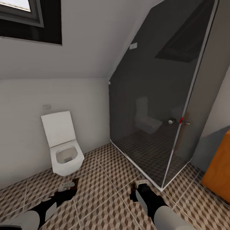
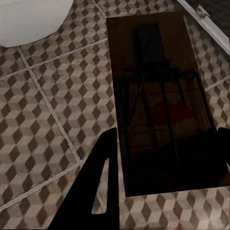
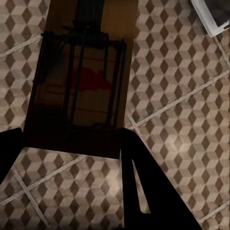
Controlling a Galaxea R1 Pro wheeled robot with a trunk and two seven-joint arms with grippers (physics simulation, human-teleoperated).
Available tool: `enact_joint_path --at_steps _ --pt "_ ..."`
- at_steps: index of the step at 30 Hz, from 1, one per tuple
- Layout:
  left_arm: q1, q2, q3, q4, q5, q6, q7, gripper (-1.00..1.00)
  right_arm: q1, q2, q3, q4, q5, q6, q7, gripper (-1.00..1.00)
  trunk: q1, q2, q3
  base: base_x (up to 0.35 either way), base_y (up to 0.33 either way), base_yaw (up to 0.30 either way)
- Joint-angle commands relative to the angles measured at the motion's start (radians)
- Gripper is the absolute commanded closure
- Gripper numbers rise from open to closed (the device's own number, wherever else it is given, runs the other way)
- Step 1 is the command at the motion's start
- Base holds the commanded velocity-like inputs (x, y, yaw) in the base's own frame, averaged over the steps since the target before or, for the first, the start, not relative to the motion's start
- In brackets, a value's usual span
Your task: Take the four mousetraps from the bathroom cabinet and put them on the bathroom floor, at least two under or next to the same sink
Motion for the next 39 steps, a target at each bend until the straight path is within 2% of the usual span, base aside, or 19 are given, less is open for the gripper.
enact_joint_path --at_steps 1,5,8,13,16,19,21,28,39 --pt "-0.001 0.0 -0.009 0.008 0.006 -0.004 -0.001 1.0 0.0 0.0 0.003 -0.002 -0.001 0.006 -0.003 1.0 0.0 -0.001 -0.001 0.0 0.0 0.3" --pt "-0.001 0.002 -0.012 0.022 0.0 -0.004 -0.004 1.0 0.0 0.0 0.003 -0.002 -0.001 0.006 -0.003 1.0 0.0 -0.001 -0.001 0.0 0.0 0.3" --pt "-0.001 0.002 -0.013 0.027 -0.019 -0.005 -0.006 1.0 0.0 0.0 0.003 -0.002 -0.001 0.006 -0.003 1.0 0.0 -0.001 -0.001 0.0 0.0 0.3" --pt "0.0 0.0 -0.014 0.033 -0.097 -0.005 -0.004 1.0 0.0 0.0 0.003 -0.002 -0.001 0.006 -0.003 1.0 0.0 -0.001 -0.001 0.0 0.0 0.3" --pt "0.0 -0.002 -0.014 0.04 -0.179 -0.004 -0.002 1.0 0.0 0.0 0.003 -0.002 -0.001 0.006 -0.003 1.0 0.0 -0.001 -0.001 0.0 0.0 0.3" --pt "0.0 -0.002 -0.014 0.043 -0.22 -0.005 -0.001 1.0 0.0 0.0 0.003 -0.001 -0.001 0.007 -0.003 1.0 0.0 -0.001 -0.001 0.0 0.0 0.3" --pt "0.001 -0.002 -0.014 0.044 -0.234 -0.005 0.0 1.0 0.0 0.0 0.003 -0.001 -0.001 0.006 -0.002 1.0 0.0 -0.001 -0.001 0.0 0.0 0.3" --pt "0.001 -0.003 -0.014 0.044 -0.247 -0.007 0.0 1.0 0.0 0.0 0.003 -0.001 -0.002 0.006 -0.002 1.0 0.0 -0.001 -0.001 0.0 0.0 0.3" --pt "0.001 -0.002 -0.014 0.045 -0.247 -0.009 0.001 1.0 -0.001 0.0 0.004 0.0 -0.003 0.006 -0.002 1.0 0.0 -0.001 -0.001 0.0 0.0 0.3"
